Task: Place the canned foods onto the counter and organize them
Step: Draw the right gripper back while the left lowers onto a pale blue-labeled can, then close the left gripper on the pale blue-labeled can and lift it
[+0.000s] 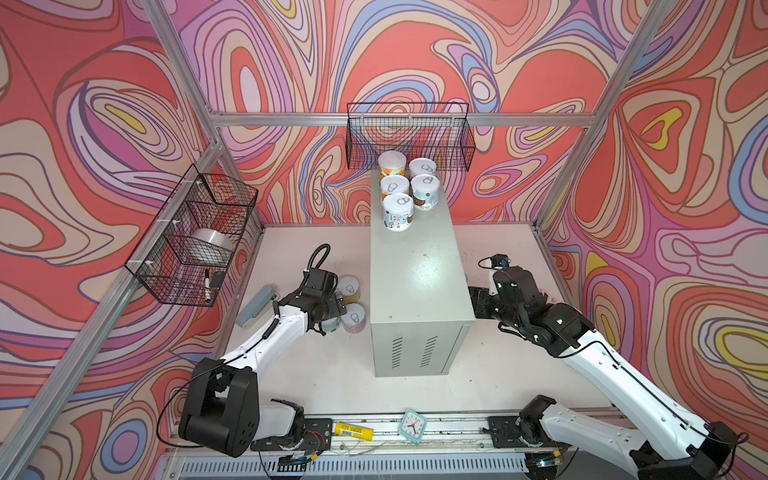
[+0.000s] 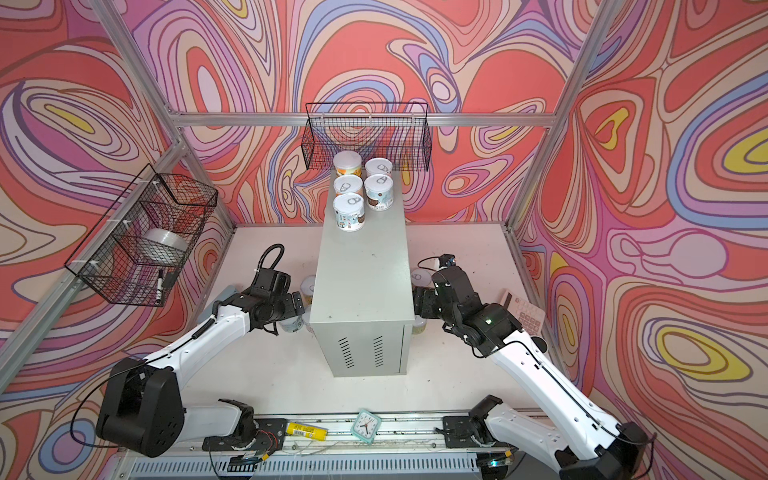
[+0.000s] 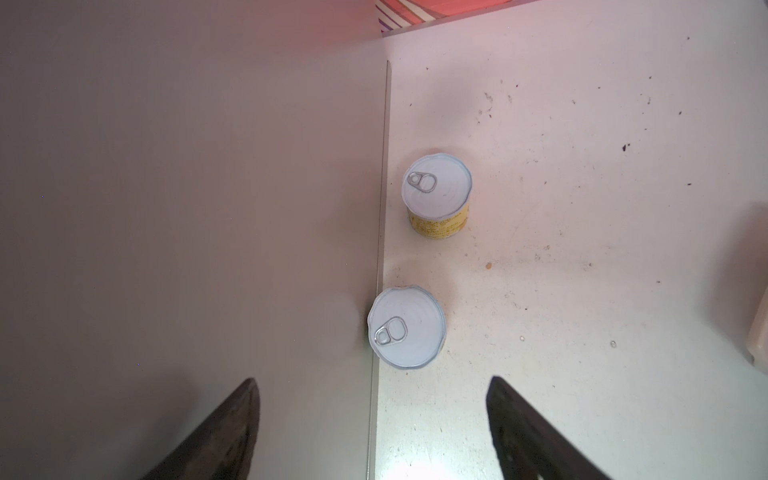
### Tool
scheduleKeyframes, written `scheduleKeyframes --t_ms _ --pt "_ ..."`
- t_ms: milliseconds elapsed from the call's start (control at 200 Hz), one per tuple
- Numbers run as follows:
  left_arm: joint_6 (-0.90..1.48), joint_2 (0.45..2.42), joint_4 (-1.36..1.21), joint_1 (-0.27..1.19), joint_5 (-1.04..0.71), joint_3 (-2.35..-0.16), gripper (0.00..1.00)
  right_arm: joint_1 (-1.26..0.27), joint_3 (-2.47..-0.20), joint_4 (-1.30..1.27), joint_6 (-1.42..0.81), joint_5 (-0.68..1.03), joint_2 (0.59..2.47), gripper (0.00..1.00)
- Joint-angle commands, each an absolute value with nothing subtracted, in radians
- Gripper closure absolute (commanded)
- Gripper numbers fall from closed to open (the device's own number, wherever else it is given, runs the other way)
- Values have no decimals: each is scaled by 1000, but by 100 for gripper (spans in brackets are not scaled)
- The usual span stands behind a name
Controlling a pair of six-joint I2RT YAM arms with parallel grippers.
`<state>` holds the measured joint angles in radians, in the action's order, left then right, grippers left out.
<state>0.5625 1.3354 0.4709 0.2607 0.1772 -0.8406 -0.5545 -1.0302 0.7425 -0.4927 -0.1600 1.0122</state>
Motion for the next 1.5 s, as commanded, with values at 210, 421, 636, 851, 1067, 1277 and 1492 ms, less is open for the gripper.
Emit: scheduleKeyframes --t_ms 210,421,636,851,1067,1277,1492 --pt "589 1356 439 245 188 -819 1 -519 -998 690 -479 -112 1040 12" --pt "610 1406 408 246 169 -805 2 -476 -959 674 -482 -72 1020 13" --pt "623 1432 397 245 173 -781 6 -456 -945 650 -474 -43 1041 13" --pt "634 1471 392 245 190 -772 13 -448 -941 633 -474 -31 1058 13" --pt "637 1532 383 245 178 -769 21 -440 -933 628 -479 -18 1062 14" --pt "629 1545 402 245 183 -784 55 -439 -930 629 -485 -15 1054 14" --pt "606 1470 482 247 191 -818 100 -438 -967 661 -477 -36 1025 14"
